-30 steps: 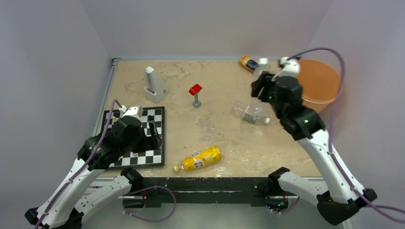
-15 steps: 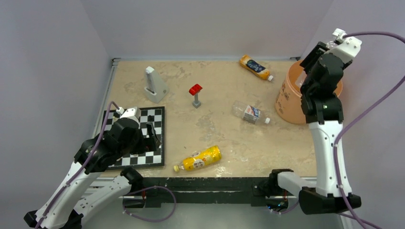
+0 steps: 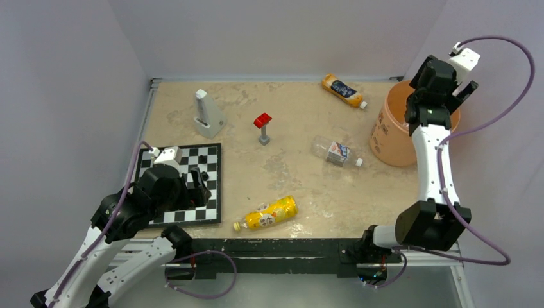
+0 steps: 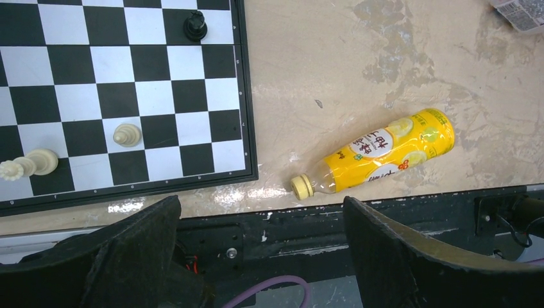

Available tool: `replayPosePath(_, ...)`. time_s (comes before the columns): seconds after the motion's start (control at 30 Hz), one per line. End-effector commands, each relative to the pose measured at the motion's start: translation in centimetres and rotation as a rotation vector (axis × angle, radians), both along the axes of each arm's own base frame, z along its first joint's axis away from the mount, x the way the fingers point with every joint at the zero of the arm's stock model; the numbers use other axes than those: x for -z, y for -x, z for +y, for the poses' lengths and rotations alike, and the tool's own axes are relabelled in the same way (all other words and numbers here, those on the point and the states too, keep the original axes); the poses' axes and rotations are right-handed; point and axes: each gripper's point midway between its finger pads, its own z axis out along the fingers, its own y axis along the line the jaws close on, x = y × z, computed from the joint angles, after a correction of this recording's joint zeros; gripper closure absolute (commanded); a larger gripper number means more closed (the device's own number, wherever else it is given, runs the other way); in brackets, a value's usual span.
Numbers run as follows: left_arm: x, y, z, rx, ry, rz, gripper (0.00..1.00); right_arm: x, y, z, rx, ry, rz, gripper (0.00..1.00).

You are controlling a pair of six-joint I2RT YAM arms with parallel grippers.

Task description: Put the plastic bottles in the bin

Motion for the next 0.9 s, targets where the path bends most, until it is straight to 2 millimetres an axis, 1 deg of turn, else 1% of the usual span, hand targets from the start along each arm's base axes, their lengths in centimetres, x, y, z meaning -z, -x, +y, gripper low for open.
replayPosePath(0.0, -0.9, -0.2, 0.2, 0.015, -0.007, -0.037, 0.00, -1.2, 0.4, -0.6, 0.052, -0.005, -0.012, 0.01)
replayPosePath(0.07, -1.0, -0.2, -0.3, 0.043, 0.002, -0.037, 0.00, -1.6, 0.7, -0.1, 0.022, -0.007, -0.032, 0.02)
replayPosePath(0.13, -1.1, -0.1, -0.8, 0.071, 0.019, -0.039, 0.00, -2.8, 1.4, 0.7, -0.026, 0.004, -0.075, 0.03)
replayPosePath(0.17, -1.2, -0.1, -1.1, 0.083, 0.029, -0.044, 0.00, -3.4, 1.5, 1.5, -0.083, 0.007, -0.099, 0.03)
replayPosePath(0.2, -1.3, 0.0, -1.3, 0.094, 0.040, -0.049, 0.00, -4.1, 1.4, 2.8, -0.168, 0.011, -0.131, 0.03)
replayPosePath(0.23, -1.4, -0.1, -1.4, 0.098, 0.044, -0.058, 0.00, -4.8, 1.3, 4.6, -0.275, 0.028, -0.158, 0.03)
replayPosePath(0.3, -1.3, -0.3, -1.3, 0.091, 0.040, -0.066, 0.00, -5.8, 1.1, 9.1, -0.536, 0.090, -0.182, 0.06)
replayPosePath(0.33, -1.3, -0.4, -1.2, 0.086, 0.035, -0.068, 0.00, -6.0, 1.1, 11.6, -0.667, 0.135, -0.185, 0.07)
replayPosePath(0.4, -1.3, -0.7, -1.1, 0.078, 0.026, -0.069, 0.00, -5.2, 1.5, 15.7, -0.840, 0.224, -0.147, 0.07)
replayPosePath(0.43, -1.3, -0.8, -1.2, 0.075, 0.024, -0.067, 0.00, -4.3, 1.5, 17.4, -0.898, 0.260, -0.118, 0.07)
replayPosePath(0.47, -1.4, -0.9, -1.3, 0.072, 0.025, -0.063, 0.00, -3.1, 1.5, 19.5, -0.984, 0.288, -0.085, 0.06)
replayPosePath(0.5, -1.3, -1.0, -1.3, 0.066, 0.023, -0.058, 0.00, -1.6, 1.6, 21.6, -1.080, 0.302, -0.059, 0.06)
replayPosePath(0.53, -1.0, -1.1, -1.2, 0.051, 0.018, -0.051, 0.00, 0.6, 1.7, 23.4, -1.164, 0.317, -0.019, 0.04)
replayPosePath(0.6, -0.5, -1.3, -1.0, 0.023, 0.005, -0.036, 0.00, 4.2, 1.5, 25.1, -1.215, 0.395, 0.079, 0.01)
replayPosePath(0.63, -0.2, -1.4, -0.9, 0.010, 0.002, -0.031, 0.00, 6.1, 1.3, 25.7, -1.222, 0.437, 0.139, 0.01)
replayPosePath(0.7, 0.1, -1.3, -0.9, 0.002, 0.008, -0.025, 0.00, 9.3, 0.7, 26.0, -1.227, 0.469, 0.241, 0.01)
replayPosePath(0.8, 0.0, -1.3, -1.1, -0.010, 0.042, -0.041, 0.00, 13.3, -0.4, 25.6, -1.220, 0.464, 0.363, 0.01)
replayPosePath(0.87, -0.4, -1.5, -1.2, -0.022, 0.073, -0.065, 0.00, 15.3, -0.8, 25.4, -1.231, 0.479, 0.425, 0.01)
